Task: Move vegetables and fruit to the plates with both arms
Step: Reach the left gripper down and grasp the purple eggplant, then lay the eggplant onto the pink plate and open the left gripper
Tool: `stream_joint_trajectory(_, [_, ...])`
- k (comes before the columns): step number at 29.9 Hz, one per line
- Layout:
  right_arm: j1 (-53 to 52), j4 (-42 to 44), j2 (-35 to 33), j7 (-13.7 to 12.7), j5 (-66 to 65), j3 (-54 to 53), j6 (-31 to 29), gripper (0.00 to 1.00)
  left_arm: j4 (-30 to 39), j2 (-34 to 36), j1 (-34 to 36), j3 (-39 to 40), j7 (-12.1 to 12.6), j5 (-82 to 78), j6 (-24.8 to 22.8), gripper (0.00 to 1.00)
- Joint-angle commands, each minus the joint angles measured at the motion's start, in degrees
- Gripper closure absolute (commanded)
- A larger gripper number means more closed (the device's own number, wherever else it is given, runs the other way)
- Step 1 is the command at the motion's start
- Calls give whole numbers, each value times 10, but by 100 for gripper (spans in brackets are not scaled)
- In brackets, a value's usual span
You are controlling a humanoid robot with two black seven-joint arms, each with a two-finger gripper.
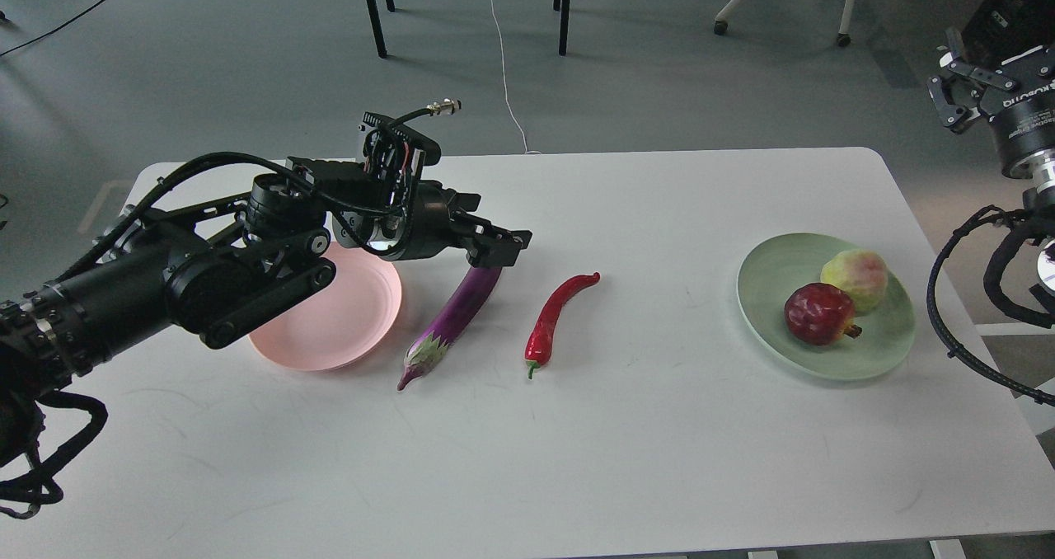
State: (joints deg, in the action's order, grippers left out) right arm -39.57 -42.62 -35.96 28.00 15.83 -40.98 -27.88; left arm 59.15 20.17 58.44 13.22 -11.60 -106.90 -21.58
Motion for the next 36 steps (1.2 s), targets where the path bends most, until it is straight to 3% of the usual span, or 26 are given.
stream_joint_trajectory(1, [41,-1,4,0,4,-8,-1,3,-1,-1,4,-35,-1,-56,1,4])
stream_joint_trajectory(13, [88,-4,11,0,4,-9,-1,3,-50,-29,-3,-92,4,-72,21,10])
stream_joint_trajectory(23, [88,-4,12,0,4,-16,-1,3,-50,-28,-19,-123,18,-70,22,48])
stream_joint_trajectory(29, [87,-1,12,0,3,-16,-1,3,-50,-21,-19,-115,29,-62,23,79])
stream_joint_trajectory(36, [88,2,12,0,3,-16,-1,3,10,41,6,-58,29,1,26,79])
